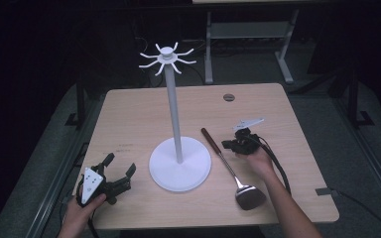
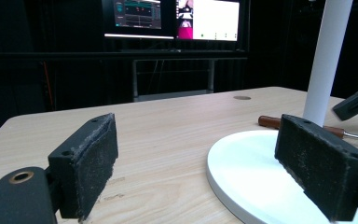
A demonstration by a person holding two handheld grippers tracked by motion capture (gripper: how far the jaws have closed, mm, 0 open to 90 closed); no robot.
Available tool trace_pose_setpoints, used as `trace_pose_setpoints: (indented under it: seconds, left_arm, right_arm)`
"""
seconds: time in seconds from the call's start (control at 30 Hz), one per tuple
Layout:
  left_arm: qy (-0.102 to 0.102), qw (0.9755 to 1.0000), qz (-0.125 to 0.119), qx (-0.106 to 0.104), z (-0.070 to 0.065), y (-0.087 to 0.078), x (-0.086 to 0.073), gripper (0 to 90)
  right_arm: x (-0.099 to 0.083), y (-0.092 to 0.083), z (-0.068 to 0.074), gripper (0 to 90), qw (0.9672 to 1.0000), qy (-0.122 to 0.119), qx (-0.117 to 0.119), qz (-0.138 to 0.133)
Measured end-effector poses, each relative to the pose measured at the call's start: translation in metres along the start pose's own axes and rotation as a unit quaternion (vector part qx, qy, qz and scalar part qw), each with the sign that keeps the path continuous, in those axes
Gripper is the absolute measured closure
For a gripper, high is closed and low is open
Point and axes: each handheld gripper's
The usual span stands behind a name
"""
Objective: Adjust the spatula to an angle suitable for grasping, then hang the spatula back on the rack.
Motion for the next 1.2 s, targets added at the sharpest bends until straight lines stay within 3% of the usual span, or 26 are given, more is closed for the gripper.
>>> trace_pose_setpoints:
  seconds: [0.13, 0.2, 0.5, 0.67, 0.9, 1.2]
  left_arm:
    - [-0.001, 1.0000, 0.001, 0.000, 0.000, 0.000, 0.000, 12.7]
    - [-0.002, 1.0000, 0.001, 0.001, 0.000, 0.000, 0.000, 12.7]
    - [-0.001, 1.0000, 0.001, 0.001, 0.000, 0.000, 0.000, 12.7]
    - [-0.001, 1.0000, 0.001, 0.000, 0.001, 0.000, 0.000, 12.7]
    - [0.003, 1.0000, 0.005, 0.001, 0.001, -0.001, 0.000, 12.7]
    - [-0.004, 1.0000, 0.000, 0.000, 0.001, 0.000, 0.000, 12.7]
  right_arm:
    - [-0.010, -0.020, 0.009, 89.9, 0.9999, 0.013, -0.001, -0.005]
    - [-0.016, -0.028, 0.012, 89.8, 0.9999, 0.003, -0.001, -0.010]
    - [-0.042, -0.051, 0.038, 89.8, 1.0000, 0.000, 0.005, -0.001]
    - [-0.056, -0.054, 0.051, 89.8, 0.9998, -0.012, 0.014, 0.007]
    - [-0.072, -0.057, 0.066, 89.8, 0.9994, -0.008, 0.026, 0.021]
    - [-0.068, -0.040, 0.070, 89.8, 0.9984, -0.022, 0.029, 0.045]
Point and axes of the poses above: each handheld gripper's, and its own axes: y roughly forward along the jaws, x roughly out of its top, z roughly to its left, and after that the axes turned 7 degrees about z, right-handed
